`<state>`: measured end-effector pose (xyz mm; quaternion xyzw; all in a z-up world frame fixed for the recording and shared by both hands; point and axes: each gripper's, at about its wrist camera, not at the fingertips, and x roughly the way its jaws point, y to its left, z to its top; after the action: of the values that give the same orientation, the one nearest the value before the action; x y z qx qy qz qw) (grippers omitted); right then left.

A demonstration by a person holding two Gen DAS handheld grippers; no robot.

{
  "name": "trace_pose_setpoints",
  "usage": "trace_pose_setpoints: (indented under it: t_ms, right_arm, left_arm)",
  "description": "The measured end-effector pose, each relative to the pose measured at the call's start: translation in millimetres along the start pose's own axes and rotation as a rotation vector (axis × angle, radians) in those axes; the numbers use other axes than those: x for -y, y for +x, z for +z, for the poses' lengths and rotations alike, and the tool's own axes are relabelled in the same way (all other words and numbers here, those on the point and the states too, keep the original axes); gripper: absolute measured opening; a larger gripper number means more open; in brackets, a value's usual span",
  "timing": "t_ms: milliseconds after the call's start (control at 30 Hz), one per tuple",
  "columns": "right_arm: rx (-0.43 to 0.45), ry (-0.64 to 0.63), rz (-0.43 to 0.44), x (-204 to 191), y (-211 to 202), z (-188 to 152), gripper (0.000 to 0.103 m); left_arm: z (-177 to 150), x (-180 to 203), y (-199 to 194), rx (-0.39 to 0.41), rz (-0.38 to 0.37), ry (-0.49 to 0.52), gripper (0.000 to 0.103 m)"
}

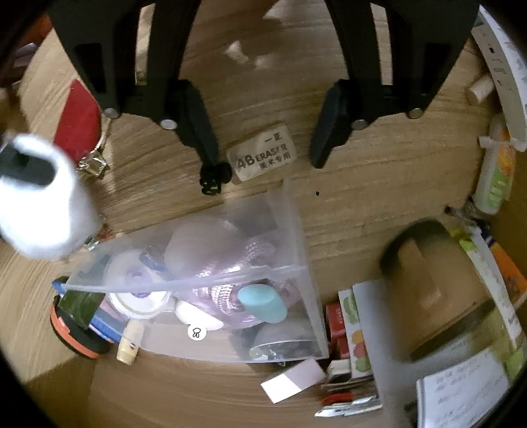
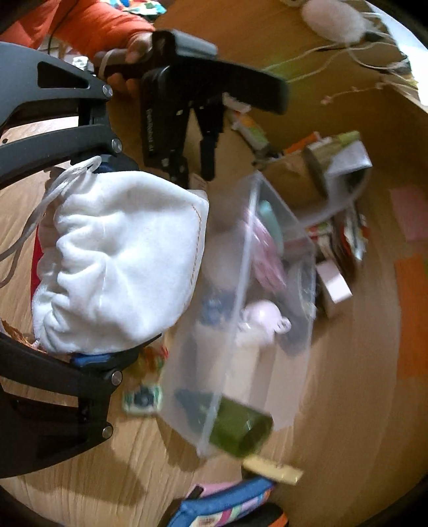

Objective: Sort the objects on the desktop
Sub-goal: 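Grasp the beige eraser with the left gripper while the right holds the white bag, then carry the white bag and beige eraser into the clear box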

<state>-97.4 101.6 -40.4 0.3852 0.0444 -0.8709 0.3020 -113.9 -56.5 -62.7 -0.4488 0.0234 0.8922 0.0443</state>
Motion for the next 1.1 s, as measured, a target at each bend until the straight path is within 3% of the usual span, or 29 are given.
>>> trace_pose_setpoints:
  t_ms: [33, 300, 767, 1100]
  right_arm:
    - [0.017, 0.011, -0.004, 4.7, -5.5, 1.7, 0.073]
    - [0.089, 0.059, -0.008, 26.1, -27.1, 15.7, 0.073]
    - [0.169, 0.075, -0.019, 32.3, -43.7, 35.5, 0.073]
    - [0.221, 0.08, -0.032, 35.7, -50.7, 56.7, 0.073]
  left_arm:
    - [-0.7, 1.5, -0.8, 0.005, -0.003, 0.009, 0.045]
    - [-5.3, -4.0, -8.3, 0.022, -0.013, -0.03, 0.044]
    - [7.1, -3.7, -75.5, 0.225, -0.041, -0.084, 0.044]
    - [34.4, 0.8, -94.0, 0.341, -0.133, -0.126, 0.044]
